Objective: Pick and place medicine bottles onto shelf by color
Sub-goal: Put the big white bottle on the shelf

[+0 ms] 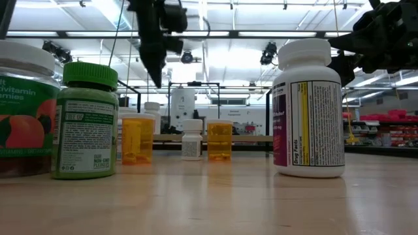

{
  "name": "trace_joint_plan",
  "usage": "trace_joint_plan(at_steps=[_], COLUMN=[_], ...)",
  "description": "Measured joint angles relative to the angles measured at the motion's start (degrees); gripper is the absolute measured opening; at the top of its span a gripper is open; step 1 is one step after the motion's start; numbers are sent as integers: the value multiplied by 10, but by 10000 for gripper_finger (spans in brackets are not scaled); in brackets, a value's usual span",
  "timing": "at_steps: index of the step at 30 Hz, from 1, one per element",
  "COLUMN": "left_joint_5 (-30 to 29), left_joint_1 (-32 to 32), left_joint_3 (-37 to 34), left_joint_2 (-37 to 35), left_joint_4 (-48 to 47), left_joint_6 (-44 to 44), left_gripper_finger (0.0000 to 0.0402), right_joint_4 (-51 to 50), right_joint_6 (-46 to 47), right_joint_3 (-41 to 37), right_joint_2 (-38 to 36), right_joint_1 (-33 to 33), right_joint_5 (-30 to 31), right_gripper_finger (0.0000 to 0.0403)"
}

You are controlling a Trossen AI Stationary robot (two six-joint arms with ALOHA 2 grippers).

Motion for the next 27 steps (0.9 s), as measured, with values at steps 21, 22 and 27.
trace_joint_plan(at_steps=[21, 22, 27], left_joint_5=[78, 78, 78], left_joint_1=[-304, -316, -376], left_joint_3=[0, 0, 0], left_joint_2=[-13, -3, 41], left_joint_4=[157, 180, 277], left_joint_6=[-176, -175, -176], left_gripper_finger=[275, 275, 274], right_joint_4=[1, 0, 4], right_joint_6=[0, 0, 0], right_joint_3=[0, 0, 0], right_joint_2=[0, 0, 1], right_joint_1=[0, 0, 0], right_joint_5=[0, 0, 0], right_gripper_finger=[303, 303, 303])
